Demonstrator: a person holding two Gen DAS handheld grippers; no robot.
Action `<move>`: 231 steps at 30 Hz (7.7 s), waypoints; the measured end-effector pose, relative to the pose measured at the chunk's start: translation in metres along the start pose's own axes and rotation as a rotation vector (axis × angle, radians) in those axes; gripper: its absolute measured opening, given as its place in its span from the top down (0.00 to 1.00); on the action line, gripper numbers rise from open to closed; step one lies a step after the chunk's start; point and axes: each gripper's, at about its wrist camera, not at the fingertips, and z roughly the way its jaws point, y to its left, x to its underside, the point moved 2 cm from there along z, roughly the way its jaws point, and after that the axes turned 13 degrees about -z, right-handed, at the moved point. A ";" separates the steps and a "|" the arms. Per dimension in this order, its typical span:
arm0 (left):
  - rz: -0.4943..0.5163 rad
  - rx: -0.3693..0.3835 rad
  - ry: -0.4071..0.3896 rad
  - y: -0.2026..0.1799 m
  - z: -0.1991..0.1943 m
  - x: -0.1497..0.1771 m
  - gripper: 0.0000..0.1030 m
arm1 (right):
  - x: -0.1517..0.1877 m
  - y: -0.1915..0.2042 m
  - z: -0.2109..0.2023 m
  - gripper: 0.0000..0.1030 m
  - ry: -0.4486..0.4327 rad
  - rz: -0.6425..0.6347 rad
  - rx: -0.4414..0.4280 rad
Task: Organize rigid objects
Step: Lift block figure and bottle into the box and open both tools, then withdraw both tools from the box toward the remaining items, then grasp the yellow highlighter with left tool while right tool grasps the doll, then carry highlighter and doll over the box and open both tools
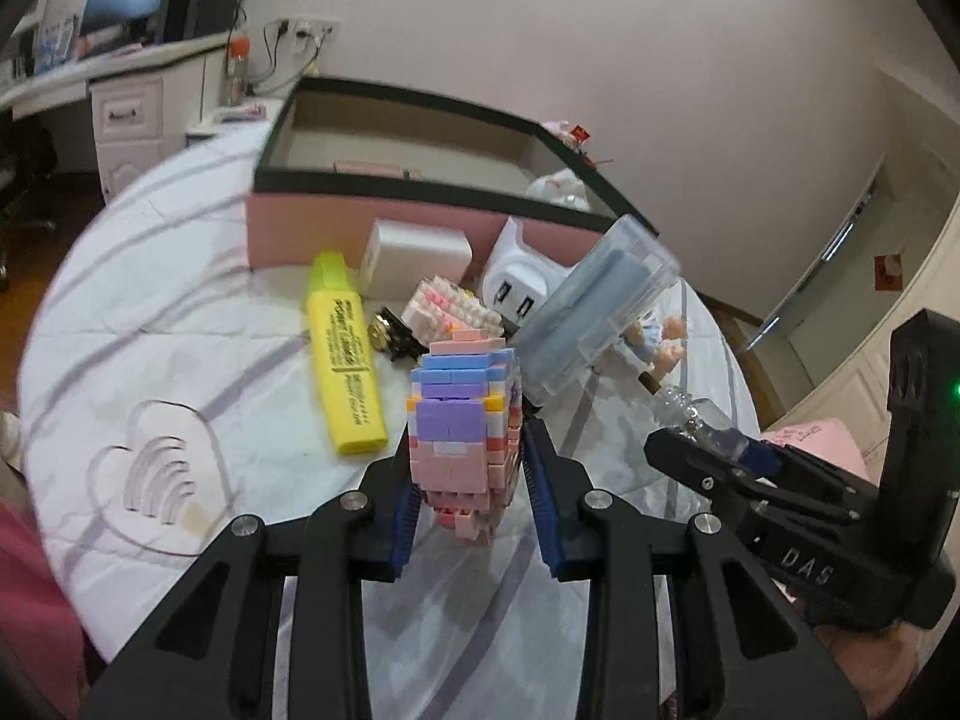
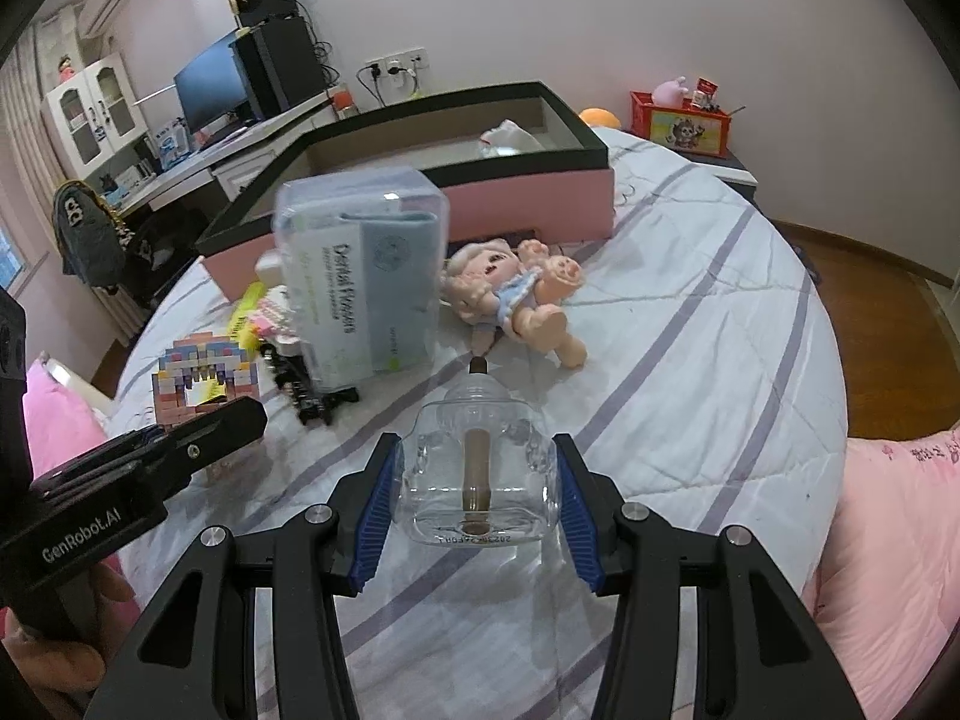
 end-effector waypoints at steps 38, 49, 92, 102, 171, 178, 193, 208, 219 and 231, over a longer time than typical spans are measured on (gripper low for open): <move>0.131 -0.273 -0.110 -0.018 0.100 -0.198 0.68 | -0.198 -0.028 0.110 0.51 -0.001 -0.192 -0.050; 0.131 -0.358 -0.091 -0.012 0.113 -0.203 0.23 | -0.197 -0.032 0.132 0.29 0.066 -0.196 -0.054; 0.056 -0.338 -0.337 -0.035 -0.112 -0.047 0.00 | -0.066 0.014 -0.130 0.00 -0.330 -0.039 0.182; 0.060 -0.335 -0.356 -0.038 -0.126 -0.030 0.00 | -0.042 0.011 -0.144 0.00 -0.336 -0.012 0.200; 0.051 -0.274 0.039 0.029 0.050 -0.060 0.74 | -0.048 -0.033 0.063 0.57 0.044 -0.143 0.007; 0.037 -0.265 0.029 0.030 0.038 -0.053 0.74 | -0.040 -0.041 0.048 0.56 0.041 -0.100 -0.005; 0.071 -0.252 -0.071 0.009 -0.014 -0.062 0.74 | -0.046 -0.040 0.011 0.56 -0.018 -0.070 0.000; 0.149 -0.237 -0.190 -0.031 -0.015 -0.133 0.74 | -0.125 -0.022 -0.009 0.56 -0.141 -0.165 -0.016; 0.173 -0.262 -0.175 -0.040 0.064 -0.208 0.74 | -0.206 -0.044 0.072 0.56 -0.095 -0.158 -0.038; 0.141 -0.289 -0.010 -0.022 0.147 -0.217 0.74 | -0.214 -0.050 0.146 0.56 0.048 -0.136 -0.068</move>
